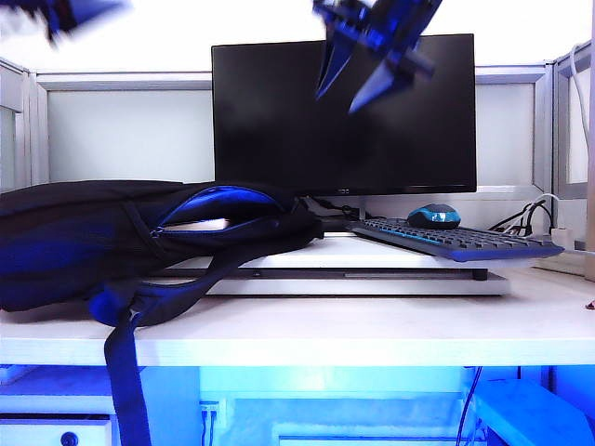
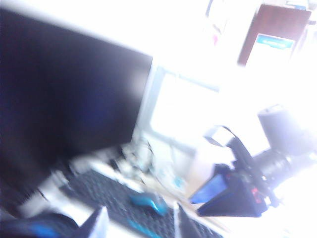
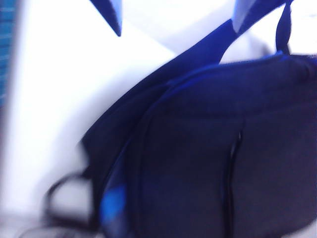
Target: Pick up the book on the desk and put it into the open backpack.
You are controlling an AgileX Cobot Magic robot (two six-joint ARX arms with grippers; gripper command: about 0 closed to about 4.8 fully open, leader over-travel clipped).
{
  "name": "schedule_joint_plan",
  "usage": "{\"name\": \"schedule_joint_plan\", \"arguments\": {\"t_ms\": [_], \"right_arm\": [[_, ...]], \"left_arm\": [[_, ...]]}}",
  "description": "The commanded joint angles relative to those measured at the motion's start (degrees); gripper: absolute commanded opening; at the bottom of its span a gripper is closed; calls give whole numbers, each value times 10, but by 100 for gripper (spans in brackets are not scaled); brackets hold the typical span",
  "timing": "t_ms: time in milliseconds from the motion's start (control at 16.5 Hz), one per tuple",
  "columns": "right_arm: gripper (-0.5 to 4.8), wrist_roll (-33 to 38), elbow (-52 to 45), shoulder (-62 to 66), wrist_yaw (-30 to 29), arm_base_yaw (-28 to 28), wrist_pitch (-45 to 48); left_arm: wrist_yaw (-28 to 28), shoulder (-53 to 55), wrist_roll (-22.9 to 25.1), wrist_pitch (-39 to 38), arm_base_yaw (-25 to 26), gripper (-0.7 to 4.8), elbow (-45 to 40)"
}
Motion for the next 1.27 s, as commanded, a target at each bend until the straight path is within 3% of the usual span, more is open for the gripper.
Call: {"name": "schedule_joint_plan", "arguments": {"t_ms": [61, 182, 303, 364, 424, 485, 545, 606, 667, 727, 788, 848, 970, 1091, 1273], "right_arm": [[236, -21, 4, -77, 37, -3, 28], [229, -35, 4, -134, 60, -4, 24], [163, -53, 0, -190, 66, -5, 14], [127, -61, -5, -216, 66, -7, 6], [63, -71, -27, -267, 68, -12, -4], [8, -80, -47, -298, 68, -15, -5], [-8, -87, -74, -330, 73, -17, -3], [-9, -90, -127, -389, 94, -34, -1], [-9, -89, -170, -431, 97, -50, 3], [-9, -88, -217, -472, 104, -61, 11], [-9, -78, -288, -531, 127, -70, 23], [-9, -70, -333, -569, 144, -75, 30], [-9, -36, -453, -671, 154, -76, 72], [-9, -5, -552, -762, 185, -76, 89], [-8, -6, -619, -832, 193, -76, 90]], "left_arm": [[-8, -99, 51, -86, 32, 183, 1], [-12, -176, 108, -168, 58, 184, 1], [-17, -255, 160, -279, 87, 193, 1], [-24, -288, 192, -343, 95, 263, 1], [-58, -333, 242, -459, 109, 336, 1], [-97, -361, 295, -551, 116, 336, 1], [-129, -381, 340, -635, 115, 336, 1], [-178, -402, 408, -750, 80, 332, -1], [-221, -412, 446, -793, 44, 281, -2], [-275, -422, 500, -828, -11, 172, -2], [-333, -434, 523, -844, -76, 122, -2], [-355, -442, 523, -846, -111, 119, -3], [-415, -463, 508, -859, -138, 27, -11], [-423, -528, 492, -825, -138, 16, -89], [-450, -654, 447, -772, -138, 12, -229]]}}
